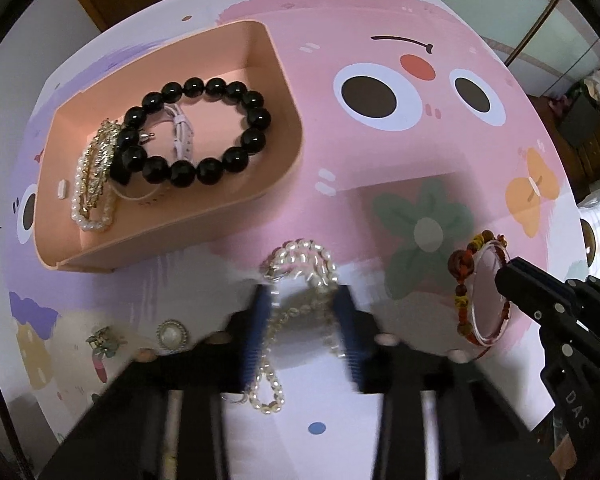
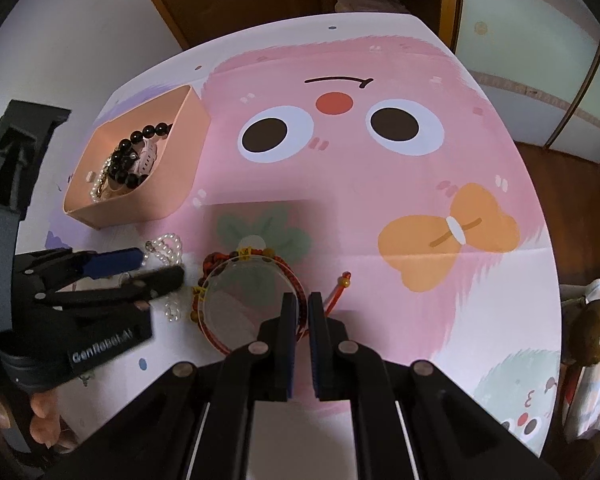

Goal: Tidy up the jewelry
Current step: 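Lift the red bracelet with the right gripper while the left grasps the pearl necklace, then carry the pearl necklace into the pink box with the left gripper while the right drops the red bracelet in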

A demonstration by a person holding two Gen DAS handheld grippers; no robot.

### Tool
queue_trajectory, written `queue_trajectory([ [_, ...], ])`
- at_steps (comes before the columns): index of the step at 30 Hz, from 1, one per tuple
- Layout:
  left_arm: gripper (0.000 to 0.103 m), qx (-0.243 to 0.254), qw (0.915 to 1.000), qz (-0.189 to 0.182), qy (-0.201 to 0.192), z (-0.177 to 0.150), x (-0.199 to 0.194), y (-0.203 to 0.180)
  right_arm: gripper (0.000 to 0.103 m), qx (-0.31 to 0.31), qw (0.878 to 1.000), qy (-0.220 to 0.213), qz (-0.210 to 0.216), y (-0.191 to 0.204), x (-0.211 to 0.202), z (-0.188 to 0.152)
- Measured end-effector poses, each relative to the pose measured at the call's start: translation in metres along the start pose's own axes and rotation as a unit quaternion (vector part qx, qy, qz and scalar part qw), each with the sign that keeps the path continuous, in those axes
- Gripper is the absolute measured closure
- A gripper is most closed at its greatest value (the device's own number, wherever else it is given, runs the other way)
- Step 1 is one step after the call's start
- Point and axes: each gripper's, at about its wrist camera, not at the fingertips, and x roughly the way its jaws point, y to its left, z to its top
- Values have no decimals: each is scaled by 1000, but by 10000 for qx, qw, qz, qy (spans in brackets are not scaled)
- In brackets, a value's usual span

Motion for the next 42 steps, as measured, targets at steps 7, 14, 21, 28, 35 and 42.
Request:
queue_trajectory([
  [7,101,-223,9993,-285,-86,-5,-8,17,97,-39,10000,-12,46,4,-4,-2],
  [14,101,-427,9977,-423,-325,-14,-32,36,97,-127,9998,-85,130,14,-15,-2],
  [21,101,-621,9936,-582,-737,-24,-74,47,97,-259,9992,-190,241,27,-30,1],
  [28,101,-732,9848,-667,-1426,-21,-148,73,97,-450,9971,-476,382,46,-58,13],
  [35,101,-794,9732,-500,-2101,-11,-214,91,97,-760,9926,-849,428,74,-87,37],
  [42,100,-916,9603,-333,-2613,-1,-262,113,97,-1009,9865,-1213,440,102,-105,67],
])
